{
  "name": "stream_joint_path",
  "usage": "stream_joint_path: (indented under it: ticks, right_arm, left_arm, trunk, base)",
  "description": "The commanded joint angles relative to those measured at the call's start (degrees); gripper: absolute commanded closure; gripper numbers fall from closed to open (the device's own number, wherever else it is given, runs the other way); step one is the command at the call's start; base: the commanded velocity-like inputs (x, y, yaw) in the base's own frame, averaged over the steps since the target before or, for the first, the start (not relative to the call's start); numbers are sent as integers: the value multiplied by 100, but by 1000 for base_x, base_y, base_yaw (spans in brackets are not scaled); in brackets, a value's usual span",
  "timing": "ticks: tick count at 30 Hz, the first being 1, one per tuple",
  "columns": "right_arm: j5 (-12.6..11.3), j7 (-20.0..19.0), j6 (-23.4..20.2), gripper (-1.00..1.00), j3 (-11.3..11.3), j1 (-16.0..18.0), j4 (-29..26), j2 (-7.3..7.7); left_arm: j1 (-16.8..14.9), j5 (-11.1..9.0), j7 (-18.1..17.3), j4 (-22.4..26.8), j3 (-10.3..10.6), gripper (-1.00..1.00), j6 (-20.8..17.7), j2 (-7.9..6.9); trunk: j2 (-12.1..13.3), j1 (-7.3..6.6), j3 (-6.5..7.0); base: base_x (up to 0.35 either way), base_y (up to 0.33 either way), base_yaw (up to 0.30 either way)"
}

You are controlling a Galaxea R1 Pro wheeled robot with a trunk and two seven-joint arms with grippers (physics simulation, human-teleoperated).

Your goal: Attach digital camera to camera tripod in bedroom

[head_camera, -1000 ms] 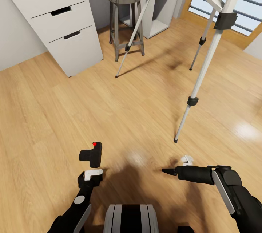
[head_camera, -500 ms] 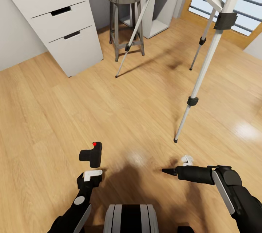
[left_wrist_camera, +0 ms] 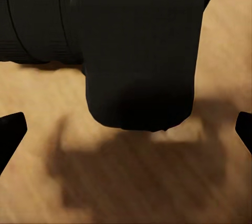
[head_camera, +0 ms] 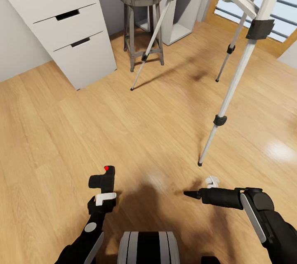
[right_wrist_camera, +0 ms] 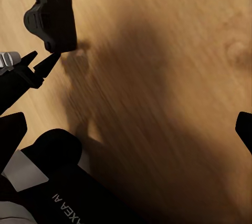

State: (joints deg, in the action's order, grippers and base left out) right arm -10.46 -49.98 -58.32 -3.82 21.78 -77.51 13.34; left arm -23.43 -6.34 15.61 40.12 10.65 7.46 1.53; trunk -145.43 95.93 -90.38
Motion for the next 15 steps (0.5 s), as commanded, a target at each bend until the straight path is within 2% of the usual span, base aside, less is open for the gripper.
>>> stream_joint_path:
  ticks: [1,15]
  right_arm:
    - [-9,-11,-30,-100,-5,2,-1,1]
    - [-9,-11,-30,-100,-5,2,-1,-3]
  left_arm:
    - [-3,-62,38,-4,33,-100,27,-4]
    - [-3,-77,38,-53,32,-100,34,1]
  trunk:
    - [-1,-1,-3]
    - [-1,-1,-3]
  base:
    - [11,0,0]
    - [2,0,0]
